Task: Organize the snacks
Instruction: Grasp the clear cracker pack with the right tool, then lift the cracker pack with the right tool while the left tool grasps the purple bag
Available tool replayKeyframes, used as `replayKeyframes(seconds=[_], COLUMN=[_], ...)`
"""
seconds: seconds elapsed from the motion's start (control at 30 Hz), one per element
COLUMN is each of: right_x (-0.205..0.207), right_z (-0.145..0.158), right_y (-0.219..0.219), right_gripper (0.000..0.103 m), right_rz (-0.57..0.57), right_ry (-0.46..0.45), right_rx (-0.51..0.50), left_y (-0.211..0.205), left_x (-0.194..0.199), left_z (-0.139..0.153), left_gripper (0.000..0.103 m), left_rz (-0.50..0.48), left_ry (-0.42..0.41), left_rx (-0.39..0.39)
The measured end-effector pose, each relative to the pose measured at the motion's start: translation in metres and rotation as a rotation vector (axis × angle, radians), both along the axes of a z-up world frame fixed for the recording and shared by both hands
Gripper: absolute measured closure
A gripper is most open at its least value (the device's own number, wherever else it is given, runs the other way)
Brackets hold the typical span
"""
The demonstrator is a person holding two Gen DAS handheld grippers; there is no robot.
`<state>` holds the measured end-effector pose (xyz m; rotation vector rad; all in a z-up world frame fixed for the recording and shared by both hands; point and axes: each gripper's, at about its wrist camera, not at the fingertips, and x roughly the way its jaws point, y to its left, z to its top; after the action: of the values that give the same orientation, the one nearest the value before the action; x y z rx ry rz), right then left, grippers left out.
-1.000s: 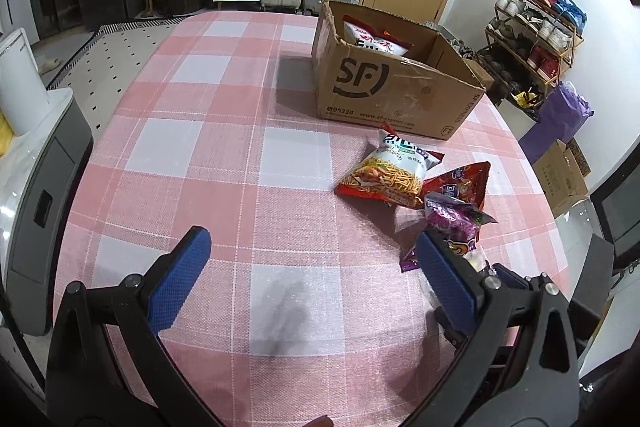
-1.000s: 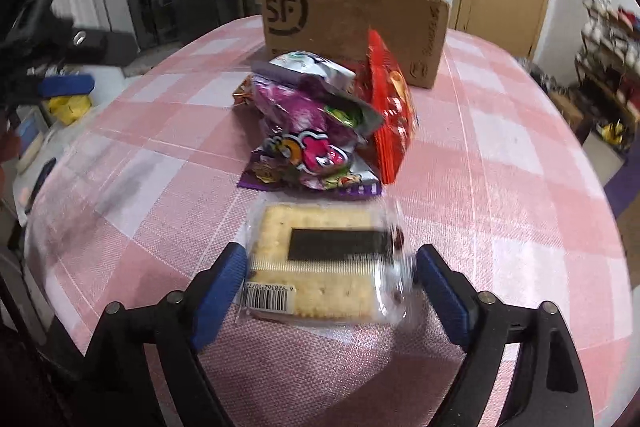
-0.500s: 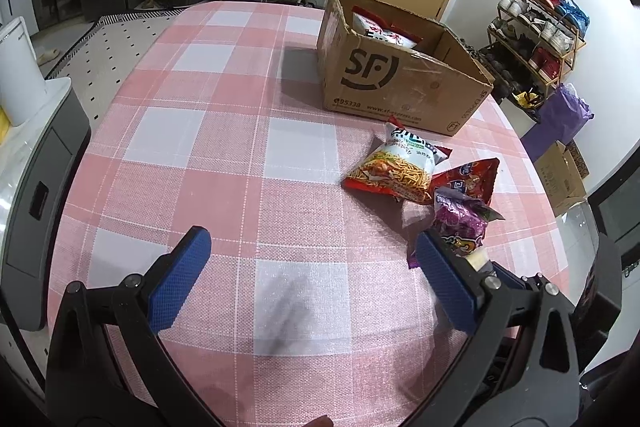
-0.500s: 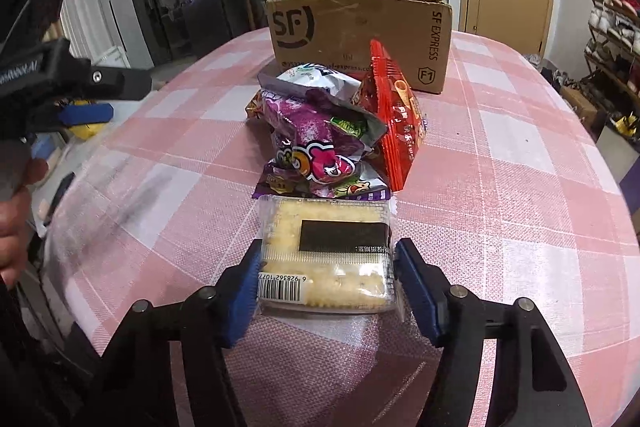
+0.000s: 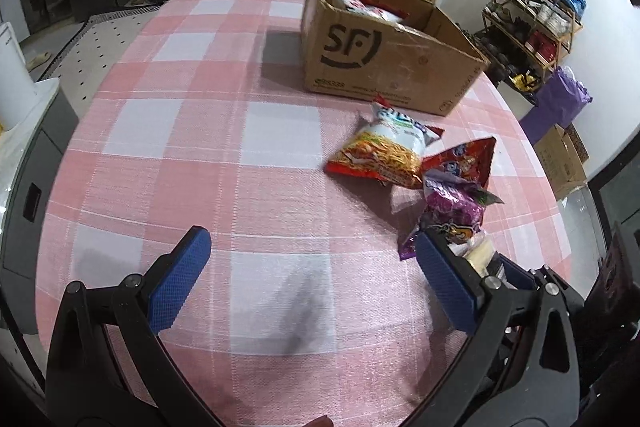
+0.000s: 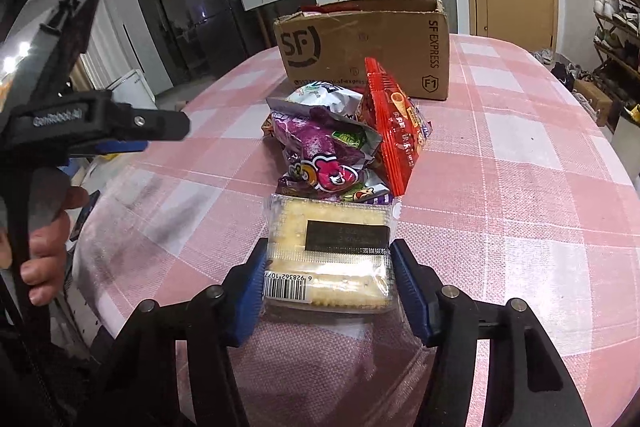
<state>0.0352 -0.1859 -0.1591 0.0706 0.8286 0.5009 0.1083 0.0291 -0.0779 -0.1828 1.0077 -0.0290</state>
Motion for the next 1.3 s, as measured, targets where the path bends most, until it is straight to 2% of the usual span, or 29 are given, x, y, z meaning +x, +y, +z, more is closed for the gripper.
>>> replayKeyframes(seconds=[0.27, 0.57, 0.83, 0.87, 0.9, 0.93, 0.97, 1.0, 1.2, 1.3], right_x=[-0.012, -0.009, -0.007, -0.007, -0.007, -0.006, -0.006, -0.006, -0.006, -0.006], right_z=[0.008, 0.007, 0.005, 0.004, 0.004, 0.003, 0.003, 0.002, 0.004, 0.006], right_y=[-0.027, -0.066, -0.09, -0.094, -0.096, -0.098, -0.1, -0.102, -0.102, -0.099], right_gripper=[0.043, 0.043, 0.043, 0.043, 0.043, 0.043, 0.043, 0.043, 0.043, 0.043], right_rz=[-0.046, -0.14, -0.187, -0.195, -0.199, -0.202, -0.206, -0.209, -0.209, -0.205], right_ry=[-0.025, -0.025, -0.028, -0.027, -0.025, -0.024, -0.023, -0.022, -0.026, -0.03], right_rx=[0.044, 0.094, 0.109, 0.112, 0.114, 0.114, 0.115, 0.117, 0.12, 0.117], left_y=[-0.033, -0.077, -0.1, -0.103, -0.106, -0.107, -0.108, -0.11, -0.109, -0.105], left_x=[0.017, 0.033, 0.053, 0.055, 0.057, 0.058, 0.058, 0.059, 0.052, 0.046], left_z=[-0.021, -0.033, -0.042, -0.042, -0.042, -0.042, -0.042, -0.042, -0.038, -0.033], left_gripper=[0.001, 0.001, 0.002, 0.004, 0.013, 0.027, 0.035, 0.049, 0.065, 0.065], left_rz=[-0.077, -0.162, -0.179, -0.189, -0.194, -0.206, -0.223, -0.245, -0.283, -0.297], left_ry=[0.057, 0.066, 0.066, 0.057, 0.045, 0.034, 0.029, 0.027, 0.006, -0.008], left_rx=[-0.041, -0.042, -0.046, -0.047, -0.047, -0.053, -0.063, -0.079, -0.078, -0.087])
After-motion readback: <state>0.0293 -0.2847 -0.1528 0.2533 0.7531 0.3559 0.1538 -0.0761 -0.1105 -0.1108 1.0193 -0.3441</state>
